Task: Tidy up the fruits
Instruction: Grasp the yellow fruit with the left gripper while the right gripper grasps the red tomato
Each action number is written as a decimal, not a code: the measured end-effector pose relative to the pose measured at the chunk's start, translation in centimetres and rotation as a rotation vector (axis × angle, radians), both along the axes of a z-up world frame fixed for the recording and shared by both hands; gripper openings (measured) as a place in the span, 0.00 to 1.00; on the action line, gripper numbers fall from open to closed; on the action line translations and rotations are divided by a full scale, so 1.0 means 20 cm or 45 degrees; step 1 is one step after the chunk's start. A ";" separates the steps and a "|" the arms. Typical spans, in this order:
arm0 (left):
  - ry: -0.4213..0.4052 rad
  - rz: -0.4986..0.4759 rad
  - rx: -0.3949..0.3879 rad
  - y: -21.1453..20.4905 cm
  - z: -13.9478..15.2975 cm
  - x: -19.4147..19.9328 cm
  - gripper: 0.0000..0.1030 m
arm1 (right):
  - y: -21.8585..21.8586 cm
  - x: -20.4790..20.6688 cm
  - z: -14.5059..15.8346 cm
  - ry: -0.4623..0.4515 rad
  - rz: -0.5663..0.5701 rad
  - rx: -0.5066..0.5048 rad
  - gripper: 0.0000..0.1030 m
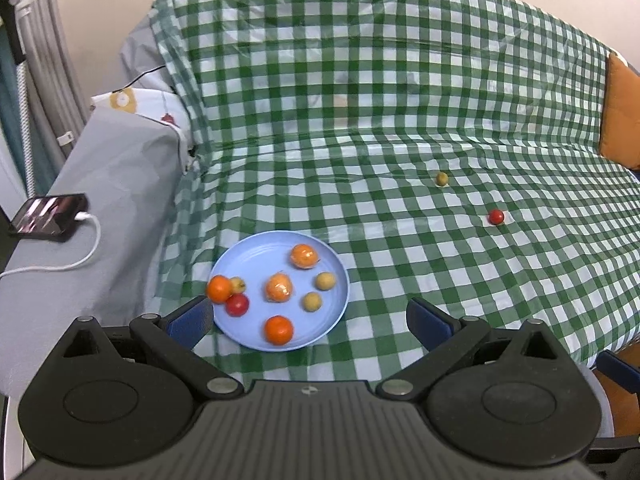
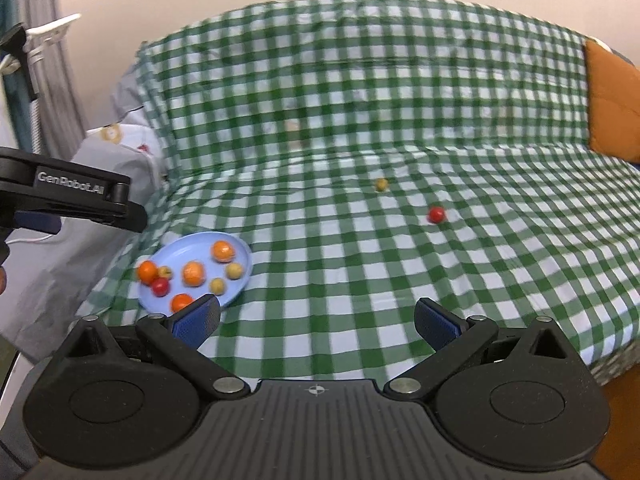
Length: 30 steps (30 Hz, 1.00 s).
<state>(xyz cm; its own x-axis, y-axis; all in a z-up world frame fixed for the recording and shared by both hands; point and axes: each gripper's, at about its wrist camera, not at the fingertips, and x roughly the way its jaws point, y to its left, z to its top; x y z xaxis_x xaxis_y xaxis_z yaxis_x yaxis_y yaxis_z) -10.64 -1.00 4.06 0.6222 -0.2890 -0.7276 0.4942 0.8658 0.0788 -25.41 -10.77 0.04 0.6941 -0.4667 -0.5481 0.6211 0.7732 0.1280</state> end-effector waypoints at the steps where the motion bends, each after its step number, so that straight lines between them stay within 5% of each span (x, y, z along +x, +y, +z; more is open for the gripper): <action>1: 0.000 -0.008 0.003 -0.03 -0.01 0.01 1.00 | -0.03 -0.01 -0.01 0.003 -0.019 0.006 0.99; 14: 0.066 -0.145 0.013 -0.48 -0.11 0.20 1.00 | -0.43 -0.02 -0.08 0.013 -0.247 0.020 0.99; 30: 0.123 -0.386 0.039 -1.29 -0.54 0.68 1.00 | -1.17 0.31 -0.41 0.030 -0.494 0.090 0.99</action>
<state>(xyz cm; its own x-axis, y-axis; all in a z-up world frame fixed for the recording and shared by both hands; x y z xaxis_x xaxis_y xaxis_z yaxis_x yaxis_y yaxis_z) 3.05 -26.78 -6.76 0.4385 -0.4278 -0.7904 0.7357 0.6760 0.0423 -19.25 -34.21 -8.24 0.4601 -0.6527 -0.6019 0.8690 0.4699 0.1547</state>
